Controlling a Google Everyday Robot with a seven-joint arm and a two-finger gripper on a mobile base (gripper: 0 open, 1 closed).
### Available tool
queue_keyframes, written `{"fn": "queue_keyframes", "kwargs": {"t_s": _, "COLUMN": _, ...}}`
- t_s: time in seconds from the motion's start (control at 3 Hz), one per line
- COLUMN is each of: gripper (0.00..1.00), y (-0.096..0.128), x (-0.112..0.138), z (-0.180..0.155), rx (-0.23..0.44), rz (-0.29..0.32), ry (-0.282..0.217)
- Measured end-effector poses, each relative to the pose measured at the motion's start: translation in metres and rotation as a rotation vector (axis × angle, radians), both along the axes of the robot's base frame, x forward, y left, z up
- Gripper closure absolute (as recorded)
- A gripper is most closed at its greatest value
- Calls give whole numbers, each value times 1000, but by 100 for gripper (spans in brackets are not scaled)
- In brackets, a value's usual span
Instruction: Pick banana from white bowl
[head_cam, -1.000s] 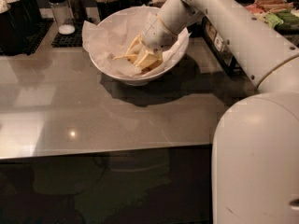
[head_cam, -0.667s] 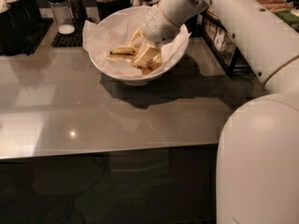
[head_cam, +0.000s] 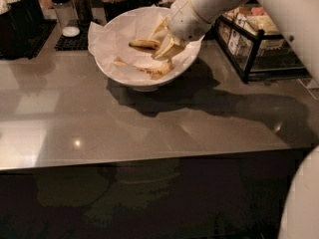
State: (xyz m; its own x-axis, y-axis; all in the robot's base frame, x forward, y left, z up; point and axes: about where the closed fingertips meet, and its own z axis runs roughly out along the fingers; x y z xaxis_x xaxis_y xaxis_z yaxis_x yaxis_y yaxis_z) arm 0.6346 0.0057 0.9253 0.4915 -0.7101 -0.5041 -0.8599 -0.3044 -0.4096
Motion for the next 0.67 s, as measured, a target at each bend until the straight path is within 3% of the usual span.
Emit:
{"fn": "queue_keyframes", "kwargs": {"t_s": 0.33, "gripper": 100, "y": -17, "x": -35, "z": 27, "rx": 97, "rz": -60, "ry": -93}}
{"fn": "queue_keyframes", "kwargs": {"t_s": 0.67, "gripper": 100, "y": -21, "x": -85, "z": 60, "rx": 195, "rz": -120, "ry": -201}}
